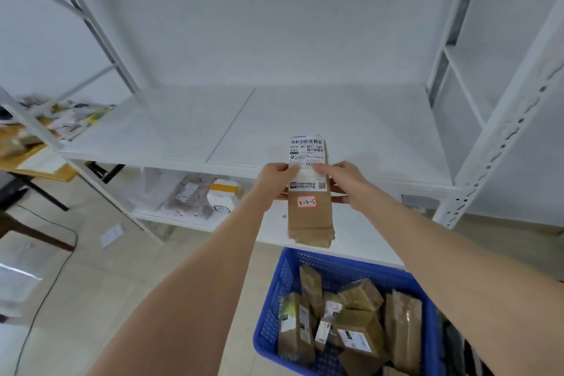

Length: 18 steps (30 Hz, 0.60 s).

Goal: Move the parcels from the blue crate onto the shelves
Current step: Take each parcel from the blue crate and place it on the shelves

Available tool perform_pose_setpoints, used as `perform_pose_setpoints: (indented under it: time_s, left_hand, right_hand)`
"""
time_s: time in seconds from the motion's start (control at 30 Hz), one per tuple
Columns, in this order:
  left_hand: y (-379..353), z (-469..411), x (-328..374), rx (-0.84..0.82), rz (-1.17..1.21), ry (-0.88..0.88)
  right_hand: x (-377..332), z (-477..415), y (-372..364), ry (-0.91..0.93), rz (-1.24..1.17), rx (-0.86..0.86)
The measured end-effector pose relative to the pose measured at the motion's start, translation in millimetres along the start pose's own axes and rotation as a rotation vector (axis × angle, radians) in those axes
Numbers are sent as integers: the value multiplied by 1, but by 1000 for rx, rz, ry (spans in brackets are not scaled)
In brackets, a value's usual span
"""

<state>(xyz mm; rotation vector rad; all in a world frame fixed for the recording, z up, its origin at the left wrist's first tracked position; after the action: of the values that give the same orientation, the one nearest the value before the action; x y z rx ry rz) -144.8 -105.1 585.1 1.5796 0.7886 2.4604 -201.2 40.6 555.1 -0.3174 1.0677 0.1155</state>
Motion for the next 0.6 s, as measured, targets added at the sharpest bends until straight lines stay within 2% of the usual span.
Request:
perform_pose_setpoints:
  time_s: [0.17, 0.37, 0.6]
  left_hand:
    - [21, 9, 13, 20, 56, -11]
    - [31, 8, -6, -133, 168, 45]
    - [68, -24, -32, -181, 155, -46]
  right_hand:
    - [-13, 8, -16, 15, -67, -18]
    - [-8, 11, -41, -38, -189, 45]
    - [8, -6, -87, -42, -260, 103]
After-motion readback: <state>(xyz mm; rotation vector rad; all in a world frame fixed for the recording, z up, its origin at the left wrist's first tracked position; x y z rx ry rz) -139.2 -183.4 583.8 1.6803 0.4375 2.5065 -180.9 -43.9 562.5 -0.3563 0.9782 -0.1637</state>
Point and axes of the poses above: each hand's wrist, its own z-axis away from the middle knuckle, its own y-axis out of the back of the hand, x = y × z, the point moved 9 cm from there along -z, towards the middle knuckle, and after that the axes turned 12 degrees about -z, right-handed, at the moved point
